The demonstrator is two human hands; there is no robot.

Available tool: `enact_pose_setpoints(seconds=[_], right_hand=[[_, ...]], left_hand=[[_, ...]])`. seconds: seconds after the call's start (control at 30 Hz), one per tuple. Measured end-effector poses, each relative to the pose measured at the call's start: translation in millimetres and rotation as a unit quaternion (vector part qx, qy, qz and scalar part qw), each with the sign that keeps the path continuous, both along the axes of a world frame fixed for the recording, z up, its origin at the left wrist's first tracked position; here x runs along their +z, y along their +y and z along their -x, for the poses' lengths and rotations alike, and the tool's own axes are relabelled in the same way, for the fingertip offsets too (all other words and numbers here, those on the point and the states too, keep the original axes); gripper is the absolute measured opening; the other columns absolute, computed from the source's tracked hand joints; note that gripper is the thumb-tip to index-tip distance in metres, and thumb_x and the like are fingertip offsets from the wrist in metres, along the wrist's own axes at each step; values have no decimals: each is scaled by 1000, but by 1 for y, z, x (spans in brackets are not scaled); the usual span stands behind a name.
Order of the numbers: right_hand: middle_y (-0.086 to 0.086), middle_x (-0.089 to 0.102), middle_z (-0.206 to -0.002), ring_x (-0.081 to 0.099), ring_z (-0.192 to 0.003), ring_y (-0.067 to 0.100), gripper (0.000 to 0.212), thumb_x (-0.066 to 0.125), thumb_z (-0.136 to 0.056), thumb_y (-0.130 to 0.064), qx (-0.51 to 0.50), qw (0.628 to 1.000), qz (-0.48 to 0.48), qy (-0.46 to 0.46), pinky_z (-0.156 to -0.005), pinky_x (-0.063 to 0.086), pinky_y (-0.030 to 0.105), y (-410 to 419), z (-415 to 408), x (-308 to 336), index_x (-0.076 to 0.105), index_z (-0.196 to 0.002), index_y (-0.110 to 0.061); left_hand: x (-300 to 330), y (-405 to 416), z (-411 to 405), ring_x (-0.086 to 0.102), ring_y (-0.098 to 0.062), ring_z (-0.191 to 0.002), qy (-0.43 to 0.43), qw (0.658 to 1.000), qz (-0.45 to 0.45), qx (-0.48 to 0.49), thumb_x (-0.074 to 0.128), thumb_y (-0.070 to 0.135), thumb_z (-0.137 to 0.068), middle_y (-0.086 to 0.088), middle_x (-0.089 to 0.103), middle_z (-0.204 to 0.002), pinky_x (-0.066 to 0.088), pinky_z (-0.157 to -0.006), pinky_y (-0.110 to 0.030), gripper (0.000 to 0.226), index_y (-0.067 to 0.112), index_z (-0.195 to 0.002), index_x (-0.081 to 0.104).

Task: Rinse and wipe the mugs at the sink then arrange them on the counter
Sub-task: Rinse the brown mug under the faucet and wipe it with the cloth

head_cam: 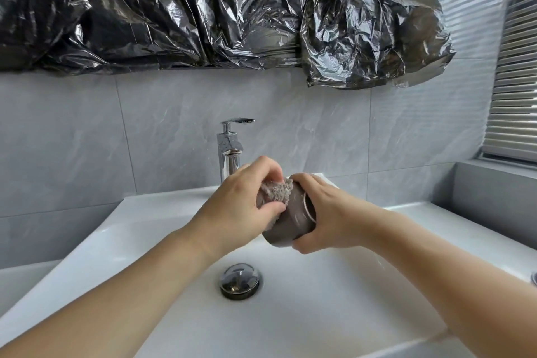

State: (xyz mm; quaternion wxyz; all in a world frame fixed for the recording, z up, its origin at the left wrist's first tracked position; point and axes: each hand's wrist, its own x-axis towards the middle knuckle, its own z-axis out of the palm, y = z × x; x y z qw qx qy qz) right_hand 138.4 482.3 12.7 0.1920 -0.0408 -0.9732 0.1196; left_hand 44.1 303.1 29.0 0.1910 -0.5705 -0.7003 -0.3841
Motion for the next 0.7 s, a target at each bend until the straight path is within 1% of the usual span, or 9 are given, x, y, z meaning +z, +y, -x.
enact_pose_setpoints(seconds=[0.1, 0.17, 0.23, 0.33, 0.4, 0.47, 0.53, 0.6, 0.7], right_hand=[[-29, 36, -107, 51, -105, 7, 92, 76, -51, -54, 6, 1000, 29, 6, -87, 54, 36, 2, -2, 1, 31, -130, -39], [-28, 39, -108, 52, -103, 5, 92, 78, -53, -52, 9, 999, 42, 8, -85, 54, 33, 3, -3, 2, 33, -131, -37], [-27, 39, -108, 52, -102, 5, 92, 78, -53, -51, 10, 999, 43, 4, -84, 54, 33, 2, -4, 2, 33, -132, -36], [-23, 39, -111, 52, -105, 9, 92, 76, -51, -55, 5, 1000, 29, -6, -86, 54, 38, 0, -5, 2, 32, -131, -38], [-20, 40, -113, 51, -107, 11, 91, 75, -51, -55, 4, 1000, 16, -7, -88, 54, 39, -1, -4, 3, 32, -130, -37], [-20, 40, -116, 51, -110, 11, 96, 72, -49, -58, 5, 1000, 1, -13, -90, 53, 39, -2, -4, 2, 30, -133, -38], [-21, 42, -118, 53, -109, 11, 97, 69, -47, -61, 2, 1000, -7, -22, -90, 53, 39, -3, -4, 1, 29, -133, -40], [-21, 45, -115, 57, -103, 12, 91, 68, -46, -62, -4, 999, -13, -32, -86, 54, 40, -5, -4, 0, 31, -127, -40], [-21, 48, -108, 57, -97, 10, 79, 72, -52, -58, -7, 999, -6, -53, -82, 55, 37, -10, -4, 0, 35, -119, -39]], left_hand=[[1, 2, 4, 56, -10, -99, 112, 993, -18, -17, 72, 14, -79, 14, 66, -100, 40, -91, -15, 16, 19, -94, 70], [1, 3, 5, 55, -11, -103, 119, 992, 2, -34, 64, 21, -84, 13, 67, -107, 40, -95, -16, 16, 22, -95, 76], [2, 3, 4, 54, -10, -104, 112, 993, 16, -43, 56, 24, -85, 13, 65, -109, 40, -95, -16, 25, 23, -96, 78], [3, 2, 4, 53, -13, -101, 137, 990, 25, -37, 57, 10, -81, 12, 61, -107, 42, -92, -22, 24, 20, -95, 74], [5, 0, 3, 49, -14, -100, 144, 989, 39, -18, 57, 5, -77, 13, 55, -104, 40, -91, -24, 30, 20, -102, 63], [7, -2, 1, 44, -12, -103, 117, 991, 64, 20, 58, 9, -76, 14, 47, -102, 38, -92, -24, 38, 24, -110, 53], [6, -2, 2, 45, -11, -107, 90, 988, 109, 64, 60, 19, -75, 14, 48, -107, 39, -95, -25, 42, 27, -116, 54], [9, -3, 6, 53, -13, -102, 62, 974, 186, 114, 60, 30, -73, 13, 57, -105, 48, -90, -30, 37, 31, -110, 61], [11, -5, 7, 58, -24, -82, 54, 955, 242, 165, 61, 35, -72, 3, 60, -79, 54, -72, -36, 18, 24, -86, 58]])
